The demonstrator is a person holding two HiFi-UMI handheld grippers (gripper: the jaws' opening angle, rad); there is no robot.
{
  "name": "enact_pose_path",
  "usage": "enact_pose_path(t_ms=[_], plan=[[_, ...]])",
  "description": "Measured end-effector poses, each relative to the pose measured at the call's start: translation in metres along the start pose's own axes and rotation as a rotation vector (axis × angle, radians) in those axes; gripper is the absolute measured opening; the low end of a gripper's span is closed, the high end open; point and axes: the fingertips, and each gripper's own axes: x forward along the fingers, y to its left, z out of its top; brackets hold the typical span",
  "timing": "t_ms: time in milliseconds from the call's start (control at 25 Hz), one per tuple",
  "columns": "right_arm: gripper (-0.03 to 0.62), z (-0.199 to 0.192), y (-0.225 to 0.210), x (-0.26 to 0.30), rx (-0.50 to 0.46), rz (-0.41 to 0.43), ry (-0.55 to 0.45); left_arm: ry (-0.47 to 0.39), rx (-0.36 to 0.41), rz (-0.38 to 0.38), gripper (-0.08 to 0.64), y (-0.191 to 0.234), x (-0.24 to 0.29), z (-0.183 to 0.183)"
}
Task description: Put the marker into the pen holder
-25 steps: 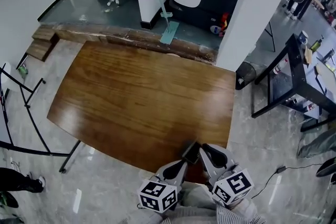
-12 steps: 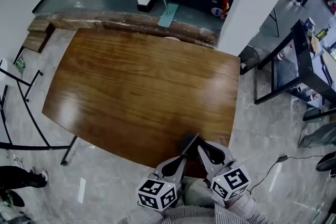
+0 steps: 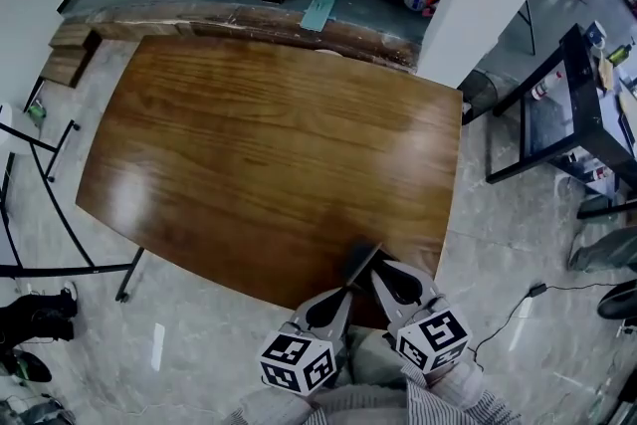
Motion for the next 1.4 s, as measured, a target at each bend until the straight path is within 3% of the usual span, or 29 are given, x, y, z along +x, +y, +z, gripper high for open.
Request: enact_pose_path(t_ms=[360, 880, 1240, 1400], plan=[[0.041, -0.0011, 0.0004, 0.0049, 0.008, 0.005, 0.006, 0.0, -0.011, 0.003, 0.008, 0.0056, -0.0025, -0.0011], [0.041, -0.002, -0.0017, 0.0054, -0.022, -0.07, 0.031, -0.009, -0.013, -0.005, 0.008, 0.0065, -0.0063, 0.002], [0.043, 0.0008, 0.0023, 0.0049, -0.018, -0.056, 0.031, -0.02, -0.014, -0.013, 0.008, 0.0038, -0.0073, 0.0046], [0.069, 0.0015, -0.001, 0.004, -0.021, -0.079, 0.028, -0.023, -0.011, -0.018, 0.008, 0.0042, -0.0076, 0.0053]])
